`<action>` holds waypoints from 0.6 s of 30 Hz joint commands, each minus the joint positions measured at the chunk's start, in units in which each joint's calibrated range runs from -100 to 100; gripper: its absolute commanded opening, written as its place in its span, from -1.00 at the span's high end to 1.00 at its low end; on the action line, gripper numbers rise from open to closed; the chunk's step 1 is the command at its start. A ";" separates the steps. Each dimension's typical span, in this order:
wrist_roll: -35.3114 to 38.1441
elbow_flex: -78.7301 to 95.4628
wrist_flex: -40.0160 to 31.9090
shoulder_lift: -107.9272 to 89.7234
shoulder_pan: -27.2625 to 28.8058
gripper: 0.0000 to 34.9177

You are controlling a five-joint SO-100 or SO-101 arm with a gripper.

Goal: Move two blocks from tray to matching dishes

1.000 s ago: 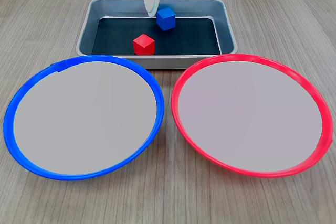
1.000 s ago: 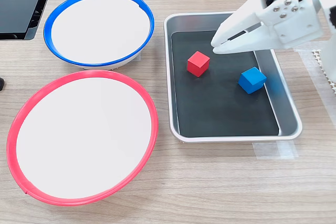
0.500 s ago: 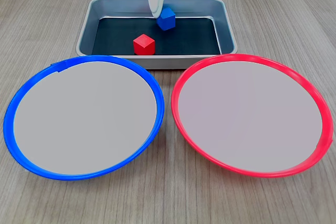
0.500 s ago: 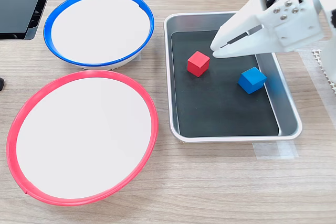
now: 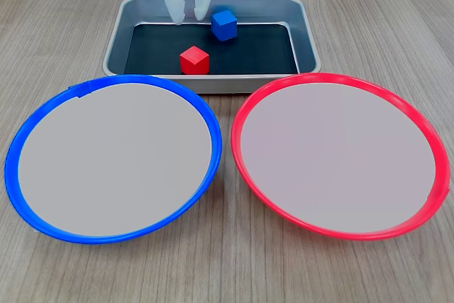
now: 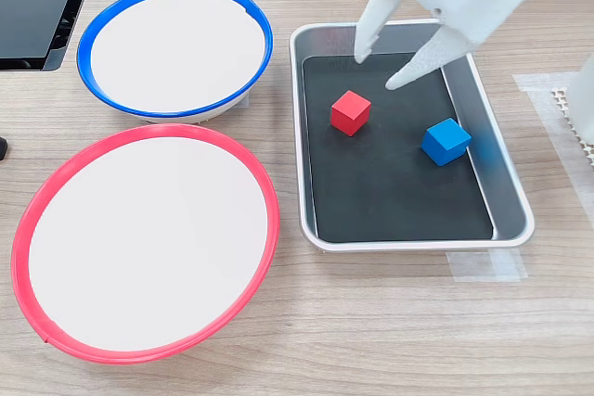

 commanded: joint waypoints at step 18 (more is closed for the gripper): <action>2.30 -13.34 -4.64 27.49 -3.64 0.42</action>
